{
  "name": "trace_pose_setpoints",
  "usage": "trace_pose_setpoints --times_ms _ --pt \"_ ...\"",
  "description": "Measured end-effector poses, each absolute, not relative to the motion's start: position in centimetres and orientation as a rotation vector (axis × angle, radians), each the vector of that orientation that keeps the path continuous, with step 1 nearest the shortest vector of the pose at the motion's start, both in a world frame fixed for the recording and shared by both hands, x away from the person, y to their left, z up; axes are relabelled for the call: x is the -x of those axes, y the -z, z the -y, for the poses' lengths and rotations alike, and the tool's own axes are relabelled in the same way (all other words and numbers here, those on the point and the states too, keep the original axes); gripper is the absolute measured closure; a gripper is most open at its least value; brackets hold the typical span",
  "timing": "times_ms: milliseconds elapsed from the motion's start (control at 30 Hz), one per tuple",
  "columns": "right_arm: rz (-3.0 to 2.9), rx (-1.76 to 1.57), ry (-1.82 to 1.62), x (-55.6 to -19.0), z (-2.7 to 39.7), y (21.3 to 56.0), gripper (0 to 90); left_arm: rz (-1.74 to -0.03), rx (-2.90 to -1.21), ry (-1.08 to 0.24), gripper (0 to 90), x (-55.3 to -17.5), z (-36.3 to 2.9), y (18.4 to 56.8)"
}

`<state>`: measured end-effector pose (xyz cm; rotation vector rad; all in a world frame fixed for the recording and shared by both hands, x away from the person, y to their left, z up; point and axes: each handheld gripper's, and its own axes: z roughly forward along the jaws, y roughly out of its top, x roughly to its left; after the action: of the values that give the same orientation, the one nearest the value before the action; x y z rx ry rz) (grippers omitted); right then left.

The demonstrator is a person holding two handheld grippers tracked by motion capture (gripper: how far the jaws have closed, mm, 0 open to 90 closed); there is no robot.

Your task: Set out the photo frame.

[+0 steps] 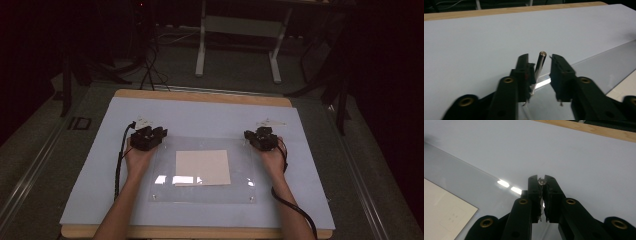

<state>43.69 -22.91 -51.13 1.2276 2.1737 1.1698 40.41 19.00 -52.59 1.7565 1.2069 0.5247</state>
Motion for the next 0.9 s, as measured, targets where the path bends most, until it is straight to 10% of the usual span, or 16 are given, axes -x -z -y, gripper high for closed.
trace_pose_setpoints --times_ms 900 --pt "-2.161 -1.262 -1.157 -43.70 22.94 51.00 85.2 -1.199 -1.756 -0.564 84.3 -40.72 -18.61 52.25"
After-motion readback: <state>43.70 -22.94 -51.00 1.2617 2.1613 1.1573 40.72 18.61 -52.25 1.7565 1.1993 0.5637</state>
